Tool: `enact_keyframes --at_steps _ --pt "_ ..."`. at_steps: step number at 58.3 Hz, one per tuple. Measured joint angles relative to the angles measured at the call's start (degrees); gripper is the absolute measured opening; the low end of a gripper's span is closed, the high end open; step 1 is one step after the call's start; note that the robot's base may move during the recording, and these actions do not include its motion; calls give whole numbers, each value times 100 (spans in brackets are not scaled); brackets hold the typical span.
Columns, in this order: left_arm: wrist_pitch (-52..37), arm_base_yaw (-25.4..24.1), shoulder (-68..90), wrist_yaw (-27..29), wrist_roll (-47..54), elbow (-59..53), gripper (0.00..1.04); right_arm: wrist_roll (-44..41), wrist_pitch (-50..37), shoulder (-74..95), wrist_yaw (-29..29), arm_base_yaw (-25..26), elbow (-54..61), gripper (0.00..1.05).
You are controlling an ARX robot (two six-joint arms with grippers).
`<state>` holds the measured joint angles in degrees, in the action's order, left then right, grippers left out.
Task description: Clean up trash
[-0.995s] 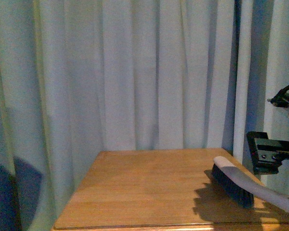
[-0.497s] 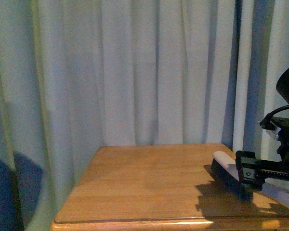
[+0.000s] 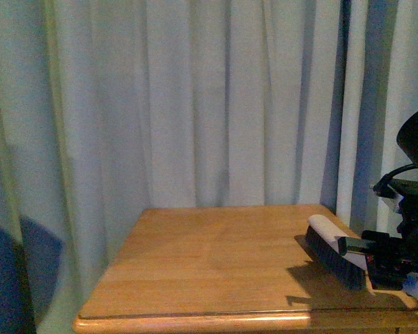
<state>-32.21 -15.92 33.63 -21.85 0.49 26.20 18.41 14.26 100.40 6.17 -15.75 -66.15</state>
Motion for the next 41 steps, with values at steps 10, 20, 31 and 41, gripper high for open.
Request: enact_keyframes --at_steps 10,20,31,41 --pt "0 0 0 -2 0 0 29 -48 -142 -2 24 -7 33 22" --pt "0 0 0 0 0 0 29 -345 -754 -199 280 -26 306 21" --pt "0 0 0 0 -2 0 29 -1093 -2090 -1102 710 -72 973 21" --pt "0 0 0 -2 -2 0 29 -2201 -3591 -2769 975 -179 1991 20"
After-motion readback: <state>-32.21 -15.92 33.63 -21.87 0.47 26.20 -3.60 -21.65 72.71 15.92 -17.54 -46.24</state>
